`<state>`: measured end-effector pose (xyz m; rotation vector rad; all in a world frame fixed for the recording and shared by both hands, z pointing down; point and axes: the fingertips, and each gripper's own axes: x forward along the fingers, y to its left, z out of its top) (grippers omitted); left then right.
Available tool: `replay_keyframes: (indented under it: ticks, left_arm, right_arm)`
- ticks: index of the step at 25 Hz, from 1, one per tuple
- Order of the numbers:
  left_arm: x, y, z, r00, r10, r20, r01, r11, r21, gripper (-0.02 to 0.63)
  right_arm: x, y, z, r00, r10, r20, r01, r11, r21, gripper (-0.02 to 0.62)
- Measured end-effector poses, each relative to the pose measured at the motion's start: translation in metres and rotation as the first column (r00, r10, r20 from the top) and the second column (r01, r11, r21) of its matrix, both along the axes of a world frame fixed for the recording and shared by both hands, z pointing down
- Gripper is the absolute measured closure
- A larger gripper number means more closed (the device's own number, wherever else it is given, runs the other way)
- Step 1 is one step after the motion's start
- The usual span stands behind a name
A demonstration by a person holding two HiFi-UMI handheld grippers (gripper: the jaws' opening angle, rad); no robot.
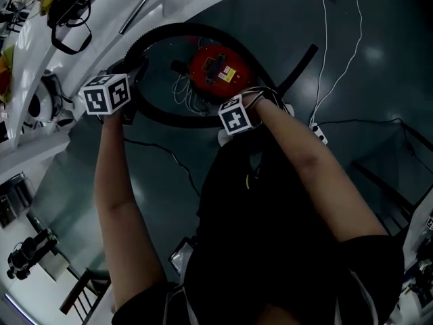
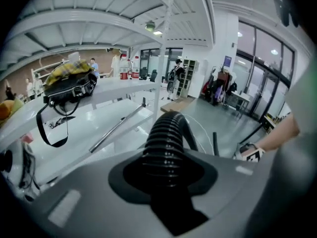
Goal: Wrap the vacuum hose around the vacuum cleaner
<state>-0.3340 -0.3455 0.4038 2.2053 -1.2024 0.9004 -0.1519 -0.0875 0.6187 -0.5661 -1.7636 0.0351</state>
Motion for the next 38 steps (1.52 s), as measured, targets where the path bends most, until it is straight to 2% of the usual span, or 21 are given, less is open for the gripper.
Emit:
replay_keyframes:
  ticks: [4, 8, 15, 19, 27, 30, 34, 38]
  left_arm:
    - [-0.032, 0.013, 0.032, 0.995, -0.099, 0.006, 0.099, 0.995, -0.016, 0.474]
    - [-0.057, 0.025, 0.064, 0.979, -0.205, -0.001, 0.205, 0.978, -0.02, 0.474]
    - [-0.084, 0.043, 0.122, 0.936, -0.352, -0.002, 0.351, 0.934, -0.059, 0.474]
    - [-0.101, 0.059, 0.158, 0.903, -0.43, 0.002, 0.428, 0.9, -0.086, 0.476]
    - [-0.119, 0.093, 0.238, 0.834, -0.548, 0.062, 0.55, 0.818, -0.168, 0.48]
    - [-0.123, 0.098, 0.264, 0.816, -0.571, 0.092, 0.577, 0.794, -0.19, 0.48]
    - [-0.116, 0.098, 0.3, 0.808, -0.578, 0.11, 0.586, 0.775, -0.234, 0.482]
    - [-0.112, 0.097, 0.329, 0.772, -0.626, 0.11, 0.627, 0.723, -0.291, 0.483]
  right_arm:
    - [0.017, -0.014, 0.006, 0.997, -0.049, -0.06, 0.051, 0.998, 0.025, 0.419]
    - [0.028, -0.028, 0.015, 0.988, -0.114, -0.104, 0.119, 0.992, 0.045, 0.419]
    - [0.045, -0.053, 0.033, 0.947, -0.249, -0.201, 0.268, 0.961, 0.074, 0.422]
    - [0.049, -0.069, 0.044, 0.913, -0.31, -0.266, 0.344, 0.935, 0.088, 0.422]
    - [0.055, -0.095, 0.067, 0.825, -0.44, -0.354, 0.507, 0.853, 0.122, 0.422]
    - [0.052, -0.108, 0.075, 0.785, -0.491, -0.377, 0.574, 0.806, 0.143, 0.423]
    - [0.056, -0.126, 0.085, 0.718, -0.557, -0.418, 0.657, 0.74, 0.144, 0.423]
    - [0.061, -0.144, 0.094, 0.662, -0.6, -0.449, 0.716, 0.683, 0.144, 0.425]
